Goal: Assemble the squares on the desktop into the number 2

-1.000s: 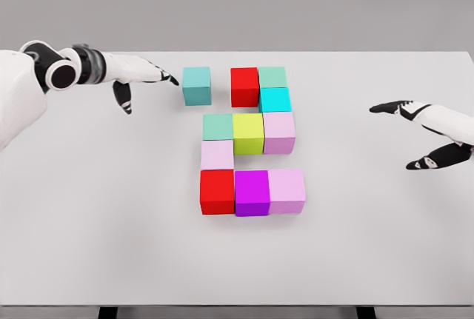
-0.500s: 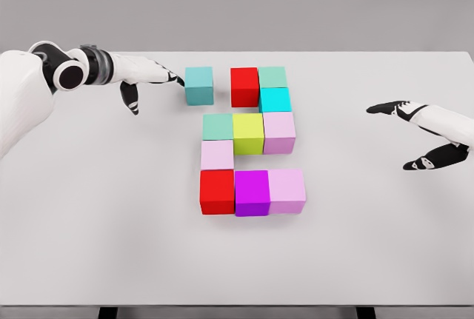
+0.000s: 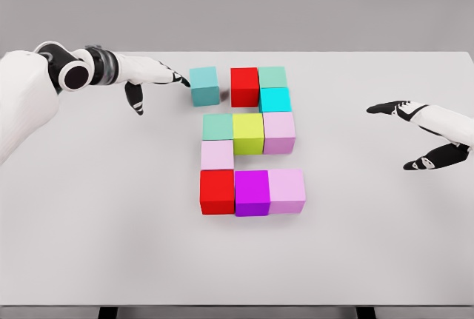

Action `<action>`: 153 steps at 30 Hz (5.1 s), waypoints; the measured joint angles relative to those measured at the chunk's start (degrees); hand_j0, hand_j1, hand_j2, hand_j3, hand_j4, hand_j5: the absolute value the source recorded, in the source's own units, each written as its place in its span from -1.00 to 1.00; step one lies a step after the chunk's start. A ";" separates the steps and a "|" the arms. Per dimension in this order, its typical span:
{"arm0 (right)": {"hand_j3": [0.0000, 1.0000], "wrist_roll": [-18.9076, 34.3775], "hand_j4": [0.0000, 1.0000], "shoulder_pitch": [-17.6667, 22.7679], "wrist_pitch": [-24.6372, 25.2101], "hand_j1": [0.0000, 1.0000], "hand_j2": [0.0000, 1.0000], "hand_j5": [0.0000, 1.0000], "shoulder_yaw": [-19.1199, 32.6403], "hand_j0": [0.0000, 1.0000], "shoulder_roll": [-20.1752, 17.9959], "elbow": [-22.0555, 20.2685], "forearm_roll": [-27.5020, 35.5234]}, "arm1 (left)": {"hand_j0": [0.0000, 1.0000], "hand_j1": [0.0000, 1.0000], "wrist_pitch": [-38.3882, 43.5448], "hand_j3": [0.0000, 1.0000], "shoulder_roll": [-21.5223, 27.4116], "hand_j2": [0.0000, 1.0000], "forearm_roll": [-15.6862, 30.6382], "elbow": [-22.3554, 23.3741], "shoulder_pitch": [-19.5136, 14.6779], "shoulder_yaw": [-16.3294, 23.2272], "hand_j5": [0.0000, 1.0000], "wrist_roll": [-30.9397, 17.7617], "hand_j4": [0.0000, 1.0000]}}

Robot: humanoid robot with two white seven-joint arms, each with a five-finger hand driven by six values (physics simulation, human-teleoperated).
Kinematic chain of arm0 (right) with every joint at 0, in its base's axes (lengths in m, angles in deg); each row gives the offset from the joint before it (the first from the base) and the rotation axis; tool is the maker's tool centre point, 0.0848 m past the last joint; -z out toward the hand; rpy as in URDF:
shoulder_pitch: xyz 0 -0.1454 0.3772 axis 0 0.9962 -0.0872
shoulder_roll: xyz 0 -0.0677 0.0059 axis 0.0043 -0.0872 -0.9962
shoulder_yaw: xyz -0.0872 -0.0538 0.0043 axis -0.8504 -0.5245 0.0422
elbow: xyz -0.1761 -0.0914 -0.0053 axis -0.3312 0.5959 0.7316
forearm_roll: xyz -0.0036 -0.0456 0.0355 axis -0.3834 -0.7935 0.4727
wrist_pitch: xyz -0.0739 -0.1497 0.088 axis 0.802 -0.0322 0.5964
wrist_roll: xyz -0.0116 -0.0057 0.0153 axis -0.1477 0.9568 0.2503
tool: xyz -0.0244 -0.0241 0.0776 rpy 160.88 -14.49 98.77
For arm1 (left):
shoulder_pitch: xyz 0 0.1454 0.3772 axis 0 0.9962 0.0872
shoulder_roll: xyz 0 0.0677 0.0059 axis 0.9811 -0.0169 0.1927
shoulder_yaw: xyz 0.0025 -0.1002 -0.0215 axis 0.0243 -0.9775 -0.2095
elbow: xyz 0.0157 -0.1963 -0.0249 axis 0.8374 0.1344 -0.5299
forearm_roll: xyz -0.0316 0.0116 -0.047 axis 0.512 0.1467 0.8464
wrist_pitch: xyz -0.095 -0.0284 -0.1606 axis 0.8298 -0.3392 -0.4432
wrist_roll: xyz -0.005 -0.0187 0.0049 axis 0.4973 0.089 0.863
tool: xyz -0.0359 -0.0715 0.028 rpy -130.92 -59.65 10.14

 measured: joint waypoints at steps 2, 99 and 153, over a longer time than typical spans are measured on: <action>1.00 0.00 1.00 0.00 0.00 1.00 1.00 1.00 0.00 1.00 -0.04 0.04 0.00 | 1.00 1.00 -0.02 1.00 0.00 1.00 -0.02 0.80 -0.18 -0.03 1.00 0.00 1.00; 1.00 0.00 1.00 0.00 0.00 1.00 1.00 1.00 0.00 1.00 -0.07 0.06 0.00 | 1.00 1.00 -3.82 1.00 -4.31 1.00 -1.36 7.85 -2.11 -0.12 1.00 0.00 1.00; 1.00 0.00 1.00 0.00 0.00 1.00 1.00 1.00 0.00 1.00 0.01 0.06 0.00 | 1.00 1.00 -4.64 1.00 -5.27 1.00 -1.31 7.68 -2.11 -0.12 1.00 0.00 1.00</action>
